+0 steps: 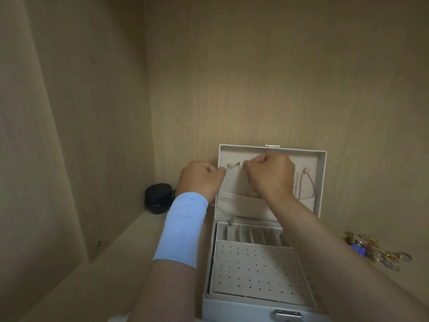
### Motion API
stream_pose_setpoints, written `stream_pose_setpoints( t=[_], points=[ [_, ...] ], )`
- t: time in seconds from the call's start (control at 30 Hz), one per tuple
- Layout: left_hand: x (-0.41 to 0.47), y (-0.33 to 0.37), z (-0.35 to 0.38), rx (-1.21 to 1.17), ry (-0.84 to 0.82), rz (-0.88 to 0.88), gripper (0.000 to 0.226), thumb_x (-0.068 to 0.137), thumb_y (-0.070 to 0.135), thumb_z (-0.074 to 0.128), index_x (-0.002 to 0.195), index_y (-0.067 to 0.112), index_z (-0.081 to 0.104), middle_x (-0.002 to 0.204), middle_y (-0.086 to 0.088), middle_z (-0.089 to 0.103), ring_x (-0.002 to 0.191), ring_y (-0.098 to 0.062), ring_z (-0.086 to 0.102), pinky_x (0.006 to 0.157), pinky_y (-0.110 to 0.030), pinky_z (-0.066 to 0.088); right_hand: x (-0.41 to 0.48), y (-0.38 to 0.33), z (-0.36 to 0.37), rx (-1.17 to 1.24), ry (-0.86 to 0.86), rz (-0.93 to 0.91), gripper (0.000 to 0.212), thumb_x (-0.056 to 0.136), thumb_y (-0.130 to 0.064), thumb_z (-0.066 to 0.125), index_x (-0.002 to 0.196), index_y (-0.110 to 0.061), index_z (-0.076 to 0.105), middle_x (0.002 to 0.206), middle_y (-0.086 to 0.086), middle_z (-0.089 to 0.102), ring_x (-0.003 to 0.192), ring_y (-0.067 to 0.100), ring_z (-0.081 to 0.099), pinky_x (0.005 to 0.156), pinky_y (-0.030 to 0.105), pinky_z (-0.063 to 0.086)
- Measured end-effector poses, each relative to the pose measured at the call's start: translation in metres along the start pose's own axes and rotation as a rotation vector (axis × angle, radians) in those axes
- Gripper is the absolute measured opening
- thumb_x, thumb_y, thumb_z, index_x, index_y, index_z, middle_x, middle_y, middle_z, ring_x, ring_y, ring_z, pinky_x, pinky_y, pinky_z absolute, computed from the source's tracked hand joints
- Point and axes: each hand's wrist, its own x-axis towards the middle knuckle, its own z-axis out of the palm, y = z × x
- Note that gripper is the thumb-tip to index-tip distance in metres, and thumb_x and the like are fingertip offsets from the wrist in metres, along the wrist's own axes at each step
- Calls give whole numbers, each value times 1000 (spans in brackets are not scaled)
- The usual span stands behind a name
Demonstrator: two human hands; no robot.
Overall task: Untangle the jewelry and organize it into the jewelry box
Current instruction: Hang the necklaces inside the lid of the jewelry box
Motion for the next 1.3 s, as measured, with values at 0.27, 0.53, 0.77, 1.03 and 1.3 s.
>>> stream_pose_setpoints(
  t=[0.27, 0.53, 0.77, 1.03, 1.3],
  points=[
    [-4, 7, -11, -11, -409, -49, 25, 92, 31, 61, 81, 10, 69, 59, 3, 64, 50, -16, 56, 54, -24, 48, -22, 2, -19, 11, -321, 110, 23, 84, -18, 65, 71, -1, 74, 66, 13, 73, 49, 30, 67, 60, 40, 62],
    [-19, 27, -15, 38, -819, -39, 24, 98, 20, 57, 110, -1, 64, 99, -8, 73, 83, -16, 70, 76, -24, 58, -35, 7, -35, 384, -689, 321, 33, 96, -26, 62, 96, 6, 73, 82, 24, 71, 76, 30, 70, 78, 39, 62],
    [-15, 27, -21, 35, -724, -52, 19, 95, 23, 62, 101, 8, 72, 88, -5, 74, 78, -12, 71, 68, -22, 57, -21, 13, -39, 243, -572, 129, 21, 90, -22, 68, 85, -4, 77, 81, 12, 77, 71, 16, 69, 72, 30, 54],
    [-19, 22, 5, 48, -661, 23, 17, 96, 31, 58, 100, 23, 72, 90, -9, 76, 74, -18, 70, 60, -24, 44, -16, 12, -43, 294, -490, 29, 15, 89, -21, 72, 79, -11, 78, 79, 8, 77, 84, 24, 75, 89, 46, 59],
    [-21, 25, -14, -22, -633, 66, 15, 94, 25, 62, 100, 16, 73, 88, 6, 76, 58, -11, 53, 53, -11, 42, -10, 14, -48, 339, -491, 19, 12, 87, -24, 76, 84, -13, 80, 70, -11, 71, 68, 4, 63, 76, 28, 57]
  ],
)
